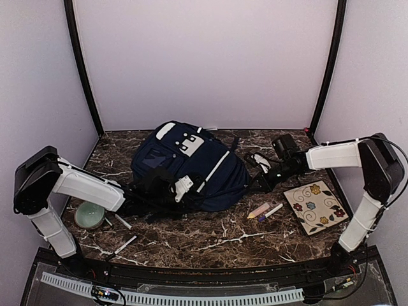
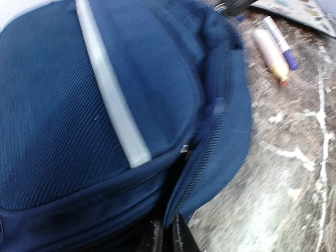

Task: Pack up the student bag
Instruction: Zip the student bag into the largest pocket of the bag.

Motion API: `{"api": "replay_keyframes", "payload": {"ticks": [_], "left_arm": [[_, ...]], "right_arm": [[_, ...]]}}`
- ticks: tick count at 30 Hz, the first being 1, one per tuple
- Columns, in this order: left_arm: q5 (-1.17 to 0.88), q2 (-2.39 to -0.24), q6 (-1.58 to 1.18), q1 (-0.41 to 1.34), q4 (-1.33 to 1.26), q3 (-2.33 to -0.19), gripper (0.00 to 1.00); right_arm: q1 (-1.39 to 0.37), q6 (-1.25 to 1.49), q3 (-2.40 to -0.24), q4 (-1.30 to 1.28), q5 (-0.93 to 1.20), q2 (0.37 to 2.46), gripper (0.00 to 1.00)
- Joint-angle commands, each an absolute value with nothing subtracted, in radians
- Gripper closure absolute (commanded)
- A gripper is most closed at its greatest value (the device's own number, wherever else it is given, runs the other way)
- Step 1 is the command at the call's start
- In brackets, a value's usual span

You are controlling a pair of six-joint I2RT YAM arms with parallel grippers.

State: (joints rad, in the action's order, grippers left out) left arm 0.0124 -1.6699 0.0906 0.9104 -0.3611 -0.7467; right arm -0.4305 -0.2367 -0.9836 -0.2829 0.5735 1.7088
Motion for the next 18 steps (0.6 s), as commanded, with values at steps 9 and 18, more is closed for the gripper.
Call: {"api": "replay_keyframes", "payload": {"ticks": [9,18], "left_arm": [[0.051,-1.402,0.104,0.96,-0.215,-0.624,0.62],[-0.099,-1.328,0.115,1.045,-0.253,-0.677,0.57]], "right_arm": [[-0.695,-0.166,-1.125,-0.355,0.693,1.705,1.0],[-0.713,-0.139,-1.146,-0.354,0.72,1.735,1.0]]}}
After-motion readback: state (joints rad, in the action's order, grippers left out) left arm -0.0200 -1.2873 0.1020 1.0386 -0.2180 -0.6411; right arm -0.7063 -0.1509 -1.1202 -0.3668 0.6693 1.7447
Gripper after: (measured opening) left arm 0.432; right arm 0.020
